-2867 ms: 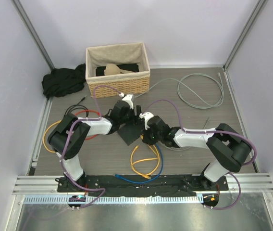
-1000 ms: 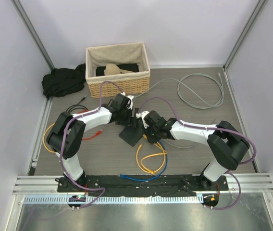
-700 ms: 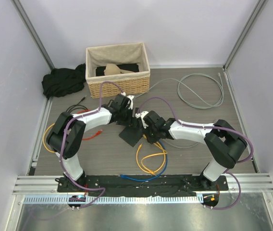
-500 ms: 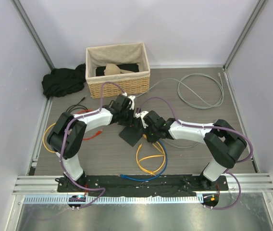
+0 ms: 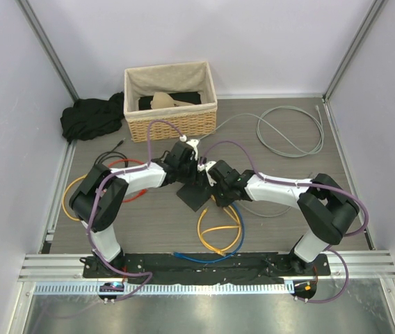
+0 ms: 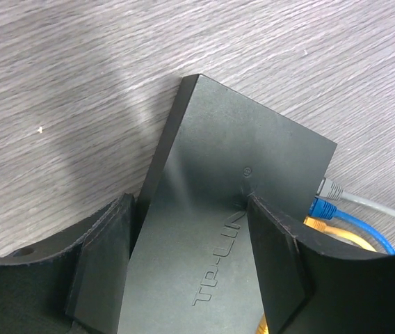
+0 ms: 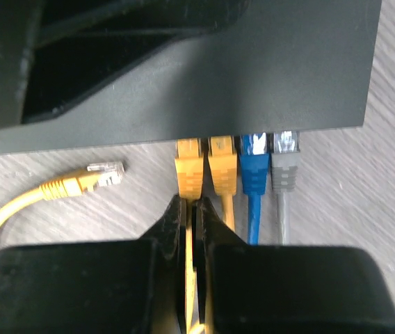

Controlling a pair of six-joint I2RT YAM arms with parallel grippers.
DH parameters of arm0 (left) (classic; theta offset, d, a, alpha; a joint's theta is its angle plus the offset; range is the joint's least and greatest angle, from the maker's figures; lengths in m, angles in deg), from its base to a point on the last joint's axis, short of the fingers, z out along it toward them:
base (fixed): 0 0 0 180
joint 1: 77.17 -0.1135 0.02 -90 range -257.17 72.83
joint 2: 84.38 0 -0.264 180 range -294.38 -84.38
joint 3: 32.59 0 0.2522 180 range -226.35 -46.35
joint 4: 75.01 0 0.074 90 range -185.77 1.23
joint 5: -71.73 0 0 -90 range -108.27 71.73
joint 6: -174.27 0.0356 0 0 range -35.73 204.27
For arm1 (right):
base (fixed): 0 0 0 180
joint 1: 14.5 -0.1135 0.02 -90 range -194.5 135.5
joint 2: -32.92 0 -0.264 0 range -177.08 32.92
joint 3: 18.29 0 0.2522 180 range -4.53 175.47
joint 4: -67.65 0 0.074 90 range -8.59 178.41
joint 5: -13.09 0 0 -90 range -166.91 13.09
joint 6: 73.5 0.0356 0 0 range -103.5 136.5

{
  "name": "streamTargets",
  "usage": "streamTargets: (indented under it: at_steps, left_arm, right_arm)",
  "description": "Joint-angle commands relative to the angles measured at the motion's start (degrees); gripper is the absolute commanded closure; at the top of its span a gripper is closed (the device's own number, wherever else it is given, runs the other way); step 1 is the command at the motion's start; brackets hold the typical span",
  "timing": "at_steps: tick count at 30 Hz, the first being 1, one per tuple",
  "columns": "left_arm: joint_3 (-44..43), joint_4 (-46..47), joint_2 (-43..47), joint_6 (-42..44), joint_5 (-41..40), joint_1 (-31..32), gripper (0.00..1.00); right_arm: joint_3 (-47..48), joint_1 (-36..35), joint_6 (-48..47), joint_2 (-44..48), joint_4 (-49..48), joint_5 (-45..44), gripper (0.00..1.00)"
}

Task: Insert the plug into the switch port
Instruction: Insert the connector into the switch port, then pick up the connector from the center of the board.

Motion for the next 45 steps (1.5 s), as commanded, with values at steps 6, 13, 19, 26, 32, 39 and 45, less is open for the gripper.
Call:
streamTargets:
  at_steps: [6, 13, 19, 26, 32, 39, 45]
  left_arm:
    - [5.2, -2.6, -1.3, -7.8, 17.3, 6.9, 0.33]
    - [1.0, -6.6, -3.1, -2.3, 13.2, 5.1, 0.28]
    - [0.4, -11.0, -2.1, -0.2, 8.4, 1.0, 0.22]
    - [-2.1, -20.6, 8.0, 4.7, -3.8, -6.7, 0.11]
    - [-10.2, -33.3, 11.3, 14.4, -10.9, -11.1, 0.08]
    - [-8.0, -43.0, 12.7, 17.2, -17.6, -11.1, 0.13]
    - [-4.1, -43.3, 12.4, 16.9, -20.6, -12.5, 0.22]
  right_arm:
    - [9.6, 0.0, 2.2, -0.3, -19.1, -2.7, 0.99]
    - [3.2, -0.1, 4.3, -0.4, -18.2, 0.0, 0.99]
    - [-2.5, -0.4, 6.5, 0.1, -17.1, 3.6, 0.87]
    - [-3.8, -0.4, 4.4, 4.3, -14.6, 2.4, 0.55]
    - [-5.7, -0.4, 3.2, 11.3, -12.0, 1.9, 0.35]
    - [-9.2, -0.4, 3.1, 18.5, -12.8, 3.0, 0.27]
    - [-10.6, -0.4, 2.6, 20.4, -13.7, 4.2, 0.26]
